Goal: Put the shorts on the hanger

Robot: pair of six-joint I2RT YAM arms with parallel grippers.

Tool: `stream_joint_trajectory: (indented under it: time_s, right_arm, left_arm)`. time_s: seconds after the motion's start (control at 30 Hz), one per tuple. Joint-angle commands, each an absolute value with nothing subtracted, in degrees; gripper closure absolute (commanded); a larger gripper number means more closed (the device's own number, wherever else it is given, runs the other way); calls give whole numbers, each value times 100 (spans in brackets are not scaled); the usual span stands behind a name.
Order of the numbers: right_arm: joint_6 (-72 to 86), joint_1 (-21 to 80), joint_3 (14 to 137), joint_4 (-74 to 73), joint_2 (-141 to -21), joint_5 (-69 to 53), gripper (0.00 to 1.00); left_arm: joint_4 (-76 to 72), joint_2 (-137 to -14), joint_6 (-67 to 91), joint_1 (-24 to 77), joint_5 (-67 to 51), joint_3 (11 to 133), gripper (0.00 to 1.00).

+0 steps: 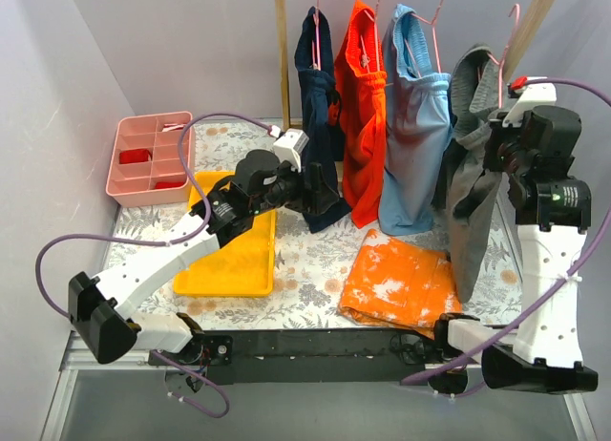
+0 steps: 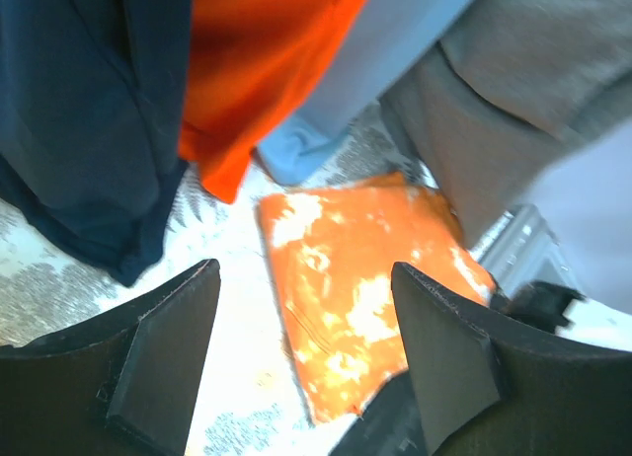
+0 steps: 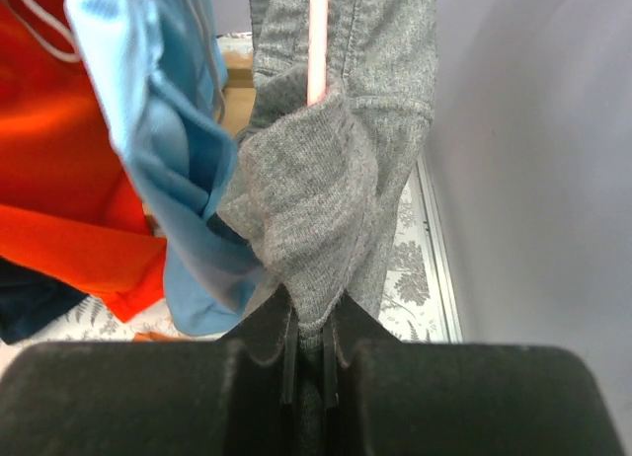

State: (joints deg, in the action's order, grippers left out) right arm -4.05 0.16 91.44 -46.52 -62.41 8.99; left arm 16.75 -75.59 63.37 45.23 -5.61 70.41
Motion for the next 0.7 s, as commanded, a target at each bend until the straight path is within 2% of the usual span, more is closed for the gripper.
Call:
stream_joint_trajectory:
  time_s: [0.0, 0.17, 0.47, 0.67]
  right_arm:
    - [-211, -683, 9588, -3595, -6398, -508, 99]
    - [-44, -1046, 10194, -3516, -6880, -1168, 99]
    - [62, -1081, 11635, -3744, -7813, -1301, 99]
    - [62, -1081, 11689, -3665, -8130, -1204, 99]
  left_arm:
    - [1775, -7049, 6513, 4518, -966, 6794, 31]
    - [1916, -6935, 6486, 4518, -1002, 6689, 30]
    - [2004, -6864, 6495, 4518, -1063, 6759, 30]
    - [2004, -6917, 6486, 4518, -1098, 6882, 30]
